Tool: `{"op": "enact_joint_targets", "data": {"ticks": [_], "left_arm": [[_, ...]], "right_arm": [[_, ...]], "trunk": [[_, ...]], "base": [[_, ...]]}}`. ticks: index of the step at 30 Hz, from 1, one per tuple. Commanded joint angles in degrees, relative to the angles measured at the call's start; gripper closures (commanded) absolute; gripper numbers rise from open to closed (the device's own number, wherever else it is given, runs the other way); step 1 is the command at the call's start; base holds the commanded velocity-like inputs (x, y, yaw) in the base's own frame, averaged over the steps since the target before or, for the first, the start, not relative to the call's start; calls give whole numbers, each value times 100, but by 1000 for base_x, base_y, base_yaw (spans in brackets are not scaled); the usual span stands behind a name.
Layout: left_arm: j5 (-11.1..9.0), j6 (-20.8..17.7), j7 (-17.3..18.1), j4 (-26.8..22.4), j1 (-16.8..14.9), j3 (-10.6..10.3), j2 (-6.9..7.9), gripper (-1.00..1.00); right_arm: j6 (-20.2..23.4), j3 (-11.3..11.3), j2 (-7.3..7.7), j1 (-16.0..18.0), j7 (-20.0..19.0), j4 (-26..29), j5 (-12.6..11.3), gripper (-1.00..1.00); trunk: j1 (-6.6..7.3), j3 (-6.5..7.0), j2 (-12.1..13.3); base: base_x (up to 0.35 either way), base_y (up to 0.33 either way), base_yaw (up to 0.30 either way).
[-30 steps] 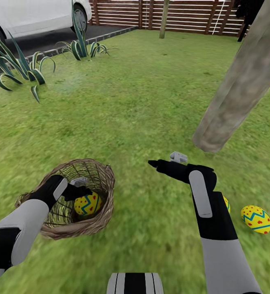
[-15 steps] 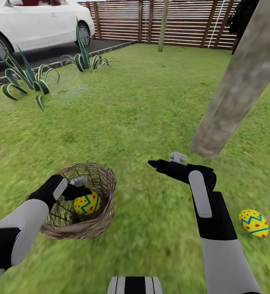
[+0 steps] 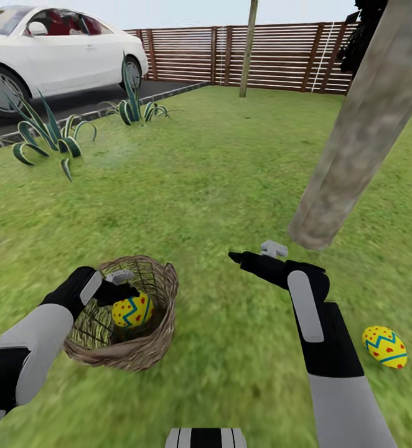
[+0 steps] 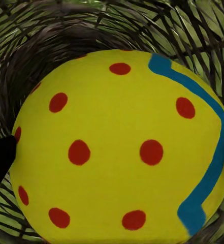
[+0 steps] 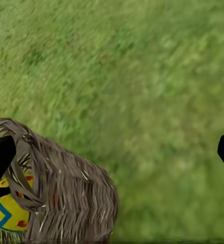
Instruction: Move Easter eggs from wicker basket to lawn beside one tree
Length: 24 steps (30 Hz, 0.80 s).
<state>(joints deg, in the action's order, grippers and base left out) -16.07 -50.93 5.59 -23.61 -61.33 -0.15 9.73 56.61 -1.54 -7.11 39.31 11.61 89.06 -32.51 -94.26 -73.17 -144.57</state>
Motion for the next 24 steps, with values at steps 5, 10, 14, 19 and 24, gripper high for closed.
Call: {"op": "enact_joint_targets", "data": {"ticks": [5,10,14,19,24], "left_arm": [[24,-30,29,-4,-1,-2,2,100],[25,-31,24,-4,-2,-2,2,100],[25,-37,10,-7,-2,-6,2,100],[25,-39,-4,-4,-2,-2,2,100],[25,-39,-22,-4,-2,-2,46,100]], "right_arm": [[-287,0,5,-218,45,-92,-86,-100],[-648,17,15,-411,55,-275,-112,-100],[-723,54,30,-487,64,-456,-125,-100],[-770,70,16,-643,56,-480,-138,-100],[-774,34,-5,-654,63,-493,-113,-100]], "trunk": [[14,107,5],[26,218,12],[37,306,17],[50,417,24],[63,528,31]], "base": [[0,0,0],[-32,0,0],[-66,0,0],[-47,0,0],[-2,0,0]]}}
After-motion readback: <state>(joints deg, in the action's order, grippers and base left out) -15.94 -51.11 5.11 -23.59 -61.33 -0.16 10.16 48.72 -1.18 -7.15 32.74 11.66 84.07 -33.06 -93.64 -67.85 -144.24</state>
